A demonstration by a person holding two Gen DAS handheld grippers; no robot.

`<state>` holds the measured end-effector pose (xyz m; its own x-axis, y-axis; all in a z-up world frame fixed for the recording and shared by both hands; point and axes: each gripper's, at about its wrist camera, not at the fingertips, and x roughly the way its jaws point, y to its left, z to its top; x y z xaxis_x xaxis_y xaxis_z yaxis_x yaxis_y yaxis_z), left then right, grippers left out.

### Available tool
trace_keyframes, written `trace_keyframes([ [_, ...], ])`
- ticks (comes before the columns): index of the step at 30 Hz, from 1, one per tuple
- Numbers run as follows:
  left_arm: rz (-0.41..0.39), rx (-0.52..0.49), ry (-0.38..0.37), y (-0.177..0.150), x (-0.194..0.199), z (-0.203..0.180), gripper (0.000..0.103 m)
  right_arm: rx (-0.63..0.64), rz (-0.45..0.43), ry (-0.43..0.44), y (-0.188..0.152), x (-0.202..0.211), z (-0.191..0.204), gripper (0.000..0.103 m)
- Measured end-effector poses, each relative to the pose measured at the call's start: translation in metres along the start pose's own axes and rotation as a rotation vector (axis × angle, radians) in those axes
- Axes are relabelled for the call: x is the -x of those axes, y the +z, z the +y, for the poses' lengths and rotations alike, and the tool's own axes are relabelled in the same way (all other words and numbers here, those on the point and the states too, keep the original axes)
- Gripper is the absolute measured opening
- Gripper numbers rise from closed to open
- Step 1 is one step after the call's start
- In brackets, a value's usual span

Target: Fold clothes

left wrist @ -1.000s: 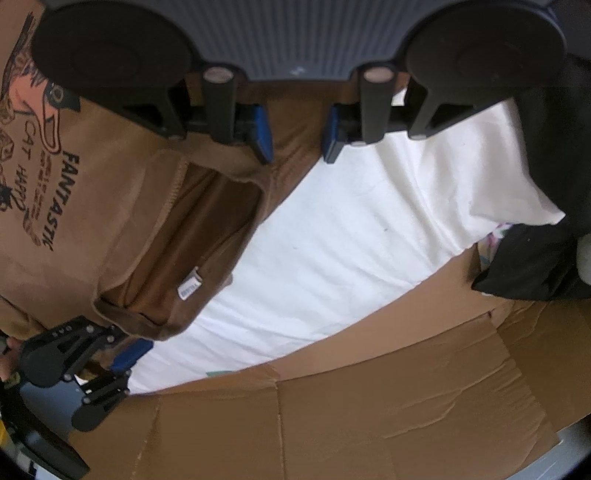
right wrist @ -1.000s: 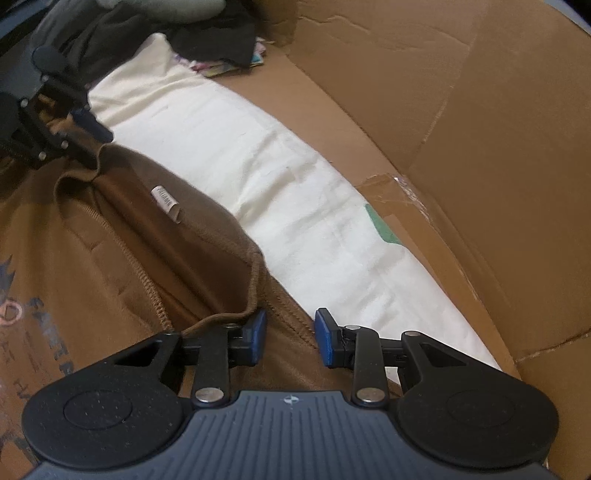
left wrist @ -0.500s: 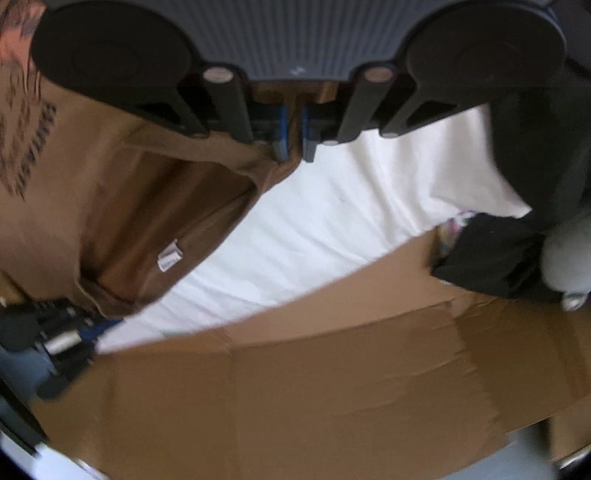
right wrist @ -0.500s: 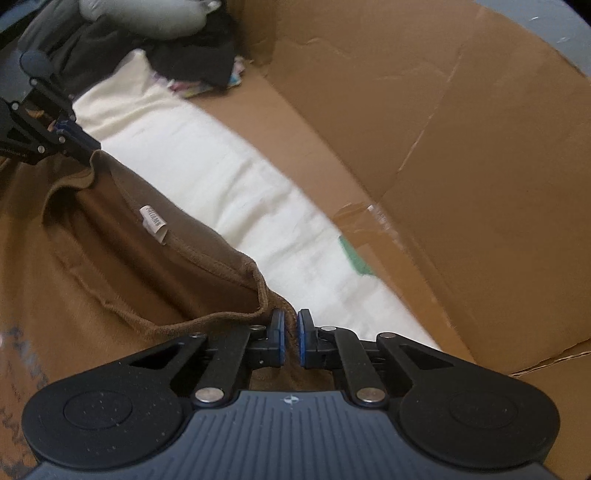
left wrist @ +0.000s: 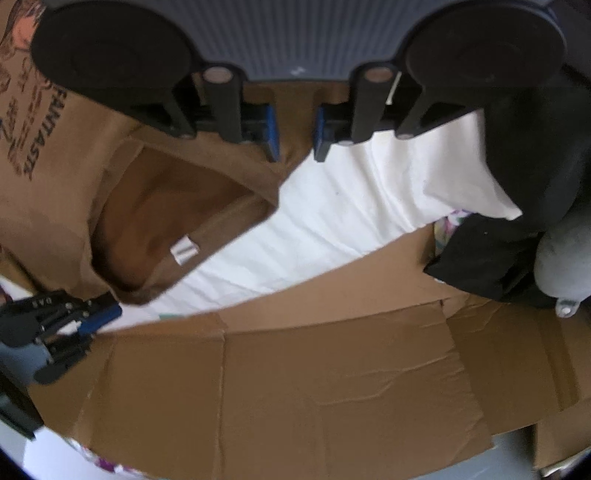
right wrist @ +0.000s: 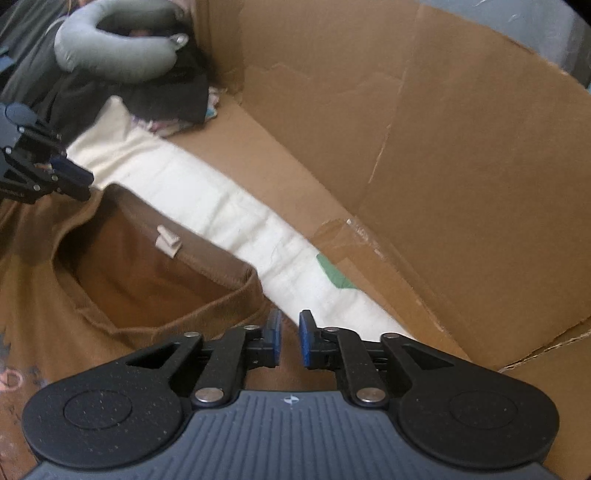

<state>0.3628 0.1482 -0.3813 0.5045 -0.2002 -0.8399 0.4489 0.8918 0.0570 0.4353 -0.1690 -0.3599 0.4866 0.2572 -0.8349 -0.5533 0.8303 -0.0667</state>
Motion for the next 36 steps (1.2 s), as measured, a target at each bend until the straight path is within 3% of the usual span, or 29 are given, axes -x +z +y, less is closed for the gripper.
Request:
trace_keyframes([
  [5,0.021,0.026,0.012,0.0,-0.014,-0.001,0.03,0.002,0.045,0.007,0.0,-0.015,0.005,0.03],
  [11,0.025,0.049,0.004,0.002,-0.026,0.0,0.028,0.02,0.07,0.009,0.005,-0.029,0.01,0.03],
  [13,0.022,0.043,-0.002,0.002,-0.026,0.001,0.02,0.021,0.076,0.014,0.006,-0.033,0.01,0.024],
  [14,0.019,0.037,-0.003,0.002,-0.026,0.001,0.011,0.022,0.077,0.018,0.007,-0.034,0.01,0.019],
  [15,0.017,0.03,0.006,0.004,-0.026,0.0,0.005,0.026,0.08,0.018,0.009,-0.035,0.011,0.009],
  [16,0.01,0.035,0.018,0.005,-0.025,0.001,0.005,0.031,0.079,0.01,0.012,-0.034,0.012,0.003],
  [19,0.005,0.04,0.052,0.009,-0.026,0.002,0.005,0.039,0.064,-0.027,0.019,-0.032,0.011,0.002],
  [24,0.039,0.026,0.089,0.013,-0.033,-0.003,0.009,-0.039,0.057,-0.107,0.023,-0.034,0.0,0.001],
  [26,0.049,0.053,0.09,0.016,-0.032,-0.002,0.011,-0.108,0.05,-0.077,0.022,-0.029,-0.01,0.002],
  [30,0.005,0.101,0.067,0.014,-0.016,0.006,0.027,-0.147,0.001,-0.025,0.016,-0.006,-0.023,0.003],
  [36,-0.044,0.094,0.052,0.02,0.003,0.0,0.028,-0.208,-0.044,-0.031,0.006,0.039,-0.045,0.005],
])
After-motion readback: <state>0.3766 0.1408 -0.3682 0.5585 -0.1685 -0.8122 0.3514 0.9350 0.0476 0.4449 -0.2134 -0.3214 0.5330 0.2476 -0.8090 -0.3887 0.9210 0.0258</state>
